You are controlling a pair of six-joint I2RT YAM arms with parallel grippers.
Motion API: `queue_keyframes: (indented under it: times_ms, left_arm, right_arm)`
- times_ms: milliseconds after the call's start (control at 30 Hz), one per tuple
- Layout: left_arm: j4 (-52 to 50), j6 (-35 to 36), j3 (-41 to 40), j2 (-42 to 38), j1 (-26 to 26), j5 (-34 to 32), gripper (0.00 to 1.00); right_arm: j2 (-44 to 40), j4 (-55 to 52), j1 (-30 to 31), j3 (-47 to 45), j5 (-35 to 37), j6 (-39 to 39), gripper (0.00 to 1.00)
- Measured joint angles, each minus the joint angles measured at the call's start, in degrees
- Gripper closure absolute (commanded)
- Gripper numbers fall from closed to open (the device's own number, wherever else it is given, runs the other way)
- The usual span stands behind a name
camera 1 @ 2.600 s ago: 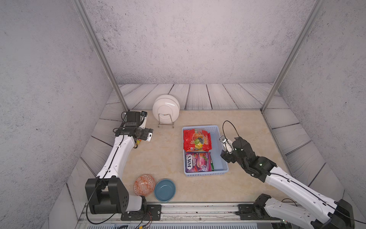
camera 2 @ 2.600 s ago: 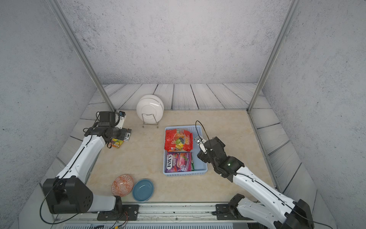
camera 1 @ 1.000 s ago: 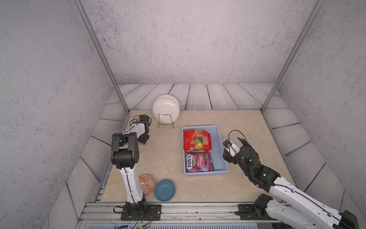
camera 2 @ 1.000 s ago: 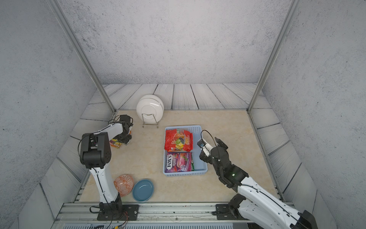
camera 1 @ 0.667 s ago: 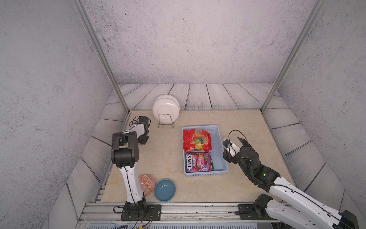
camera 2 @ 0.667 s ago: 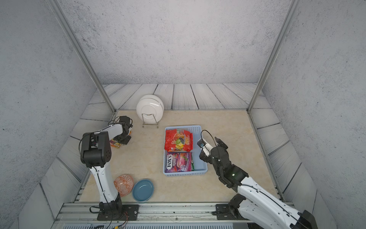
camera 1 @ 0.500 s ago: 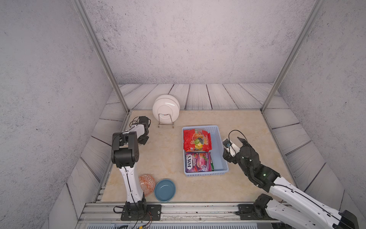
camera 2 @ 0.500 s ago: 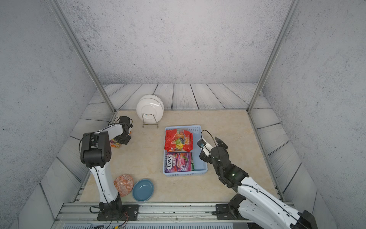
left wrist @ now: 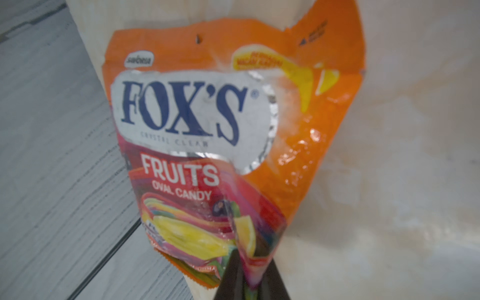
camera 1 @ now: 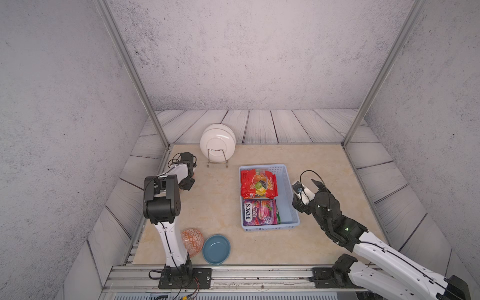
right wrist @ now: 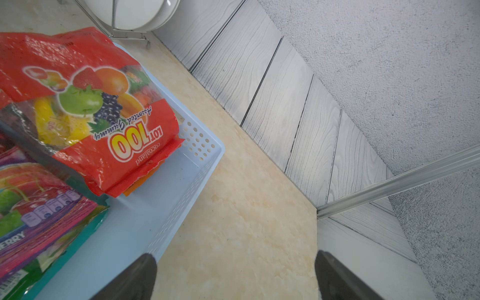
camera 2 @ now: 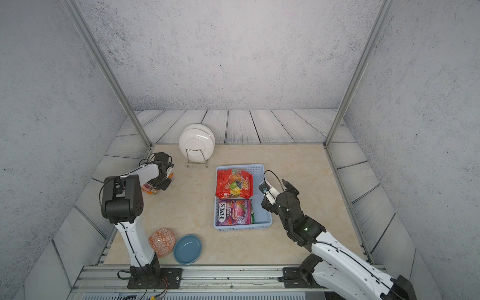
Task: Put the candies in the basket
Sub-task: Pick up the candy at the center of the board, then place the candy in the basket.
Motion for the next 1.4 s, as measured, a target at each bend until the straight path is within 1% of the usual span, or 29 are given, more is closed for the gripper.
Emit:
queue_keyframes:
  times_ms: [300, 500, 700, 967, 1167, 1400]
  left_arm:
    - [-4.37, 1.92, -0.31, -9.64, -1.86, 4.74, 1.00]
    - [-6.67, 2.91, -0.28, -17.55, -6.08, 7.87, 1.00]
    - [-7.52, 4.68, -0.26, -25.33, -11.96, 11.69, 1.00]
    - [-7.39, 7.93, -0.37, -34.56, -20.92, 19.32, 1.00]
    - [-9.22, 10.16, 0.15, -36.20, -28.11, 23.47, 1.00]
    - [-11.28, 12.20, 1.64, -36.06, -35.12, 25.22, 1.00]
  right_arm:
    - [0.00, 0.72, -0.46, 0.00, 0.11, 0.24, 0.01]
    - [-0.04, 0.83, -2.54, 0.00, -0.63, 2.64, 0.01]
    - [-0.98, 0.83, -5.40, 0.00, -2.97, 6.08, 0.01]
    - [-2.45, 0.68, -8.35, 0.00, -5.11, 9.86, 0.01]
    - [-2.95, 0.68, -10.23, 0.00, -6.67, 12.74, 0.01]
    - [-2.99, 0.70, -12.24, 0.00, -7.87, 15.28, 0.01]
